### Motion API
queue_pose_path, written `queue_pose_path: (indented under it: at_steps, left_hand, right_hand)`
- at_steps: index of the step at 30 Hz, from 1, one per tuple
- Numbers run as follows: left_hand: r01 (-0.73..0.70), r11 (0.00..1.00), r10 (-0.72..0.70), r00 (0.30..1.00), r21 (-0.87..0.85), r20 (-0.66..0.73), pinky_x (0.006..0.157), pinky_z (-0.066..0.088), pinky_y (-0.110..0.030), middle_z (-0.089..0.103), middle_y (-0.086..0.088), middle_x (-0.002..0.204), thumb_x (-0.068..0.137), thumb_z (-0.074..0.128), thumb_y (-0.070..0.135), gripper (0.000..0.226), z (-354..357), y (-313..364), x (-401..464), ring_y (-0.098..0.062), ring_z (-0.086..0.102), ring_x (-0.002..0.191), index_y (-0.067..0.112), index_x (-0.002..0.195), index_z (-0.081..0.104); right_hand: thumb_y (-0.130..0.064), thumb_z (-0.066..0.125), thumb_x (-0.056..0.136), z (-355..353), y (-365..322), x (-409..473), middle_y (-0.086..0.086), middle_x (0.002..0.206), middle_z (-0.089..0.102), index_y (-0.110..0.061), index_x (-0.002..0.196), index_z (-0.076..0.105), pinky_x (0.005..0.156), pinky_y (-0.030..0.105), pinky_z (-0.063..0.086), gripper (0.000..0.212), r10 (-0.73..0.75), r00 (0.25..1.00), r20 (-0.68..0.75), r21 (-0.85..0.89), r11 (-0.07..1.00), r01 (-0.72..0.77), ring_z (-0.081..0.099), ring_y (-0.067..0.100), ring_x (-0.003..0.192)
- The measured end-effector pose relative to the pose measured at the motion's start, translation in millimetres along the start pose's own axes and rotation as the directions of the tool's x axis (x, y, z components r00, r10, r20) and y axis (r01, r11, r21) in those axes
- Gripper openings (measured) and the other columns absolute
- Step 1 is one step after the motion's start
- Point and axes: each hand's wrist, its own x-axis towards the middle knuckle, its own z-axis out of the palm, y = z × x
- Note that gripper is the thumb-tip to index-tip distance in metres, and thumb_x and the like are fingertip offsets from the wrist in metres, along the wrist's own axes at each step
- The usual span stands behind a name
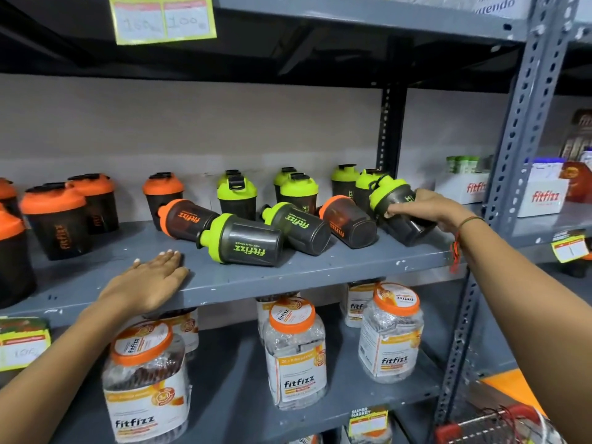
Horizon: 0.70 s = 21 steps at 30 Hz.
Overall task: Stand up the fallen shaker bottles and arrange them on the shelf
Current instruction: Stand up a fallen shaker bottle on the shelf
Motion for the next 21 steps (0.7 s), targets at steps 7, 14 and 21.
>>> queue_pose_path:
  at_steps: [7, 14, 21]
  left_hand:
    - [0.012, 1.000, -0.012, 1.000, -0.005, 0.007, 0.119, 0.004, -0.041, 0.007, -0.001, 0.161, 0.099, 0.016, 0.046, 0.060, -3.0, 4.7, -5.4, -0.015, 0.007, 0.148, 0.018, 0.152, 0.009]
    - [0.024, 1.000, -0.024, 1.000, -0.012, 0.003, 0.119, 0.004, -0.040, 0.007, 0.000, 0.161, 0.099, 0.016, 0.046, 0.060, -4.0, 6.2, -6.2, -0.014, 0.009, 0.148, 0.020, 0.152, 0.009]
    - [0.032, 0.999, -0.032, 0.999, -0.025, -0.005, 0.119, 0.004, -0.040, 0.009, 0.001, 0.161, 0.099, 0.017, 0.048, 0.061, -3.8, 6.9, -6.7, -0.014, 0.010, 0.147, 0.021, 0.152, 0.009]
  right_hand:
    - [-0.050, 0.089, 0.041, 12.4, 7.6, -2.0, 0.010, 0.115, 0.066, -0.012, 0.119, 0.054, 0.095, 0.043, 0.054, 0.094, 0.004, 0.961, -0.276, 0.312, 0.946, 0.085, 0.063, 0.027, 0.110]
    - [-0.042, 0.094, 0.049, 39.0, 22.9, -2.4, 0.005, 0.116, 0.060, -0.016, 0.115, 0.039, 0.096, 0.046, 0.052, 0.090, 0.067, 0.927, -0.369, 0.417, 0.903, 0.101, 0.060, 0.026, 0.111]
    - [-0.045, 0.092, 0.045, 49.2, 31.2, -3.2, 0.000, 0.111, 0.061, -0.021, 0.113, 0.041, 0.093, 0.041, 0.054, 0.088, 0.026, 0.920, -0.390, 0.455, 0.875, 0.168, 0.061, 0.020, 0.105]
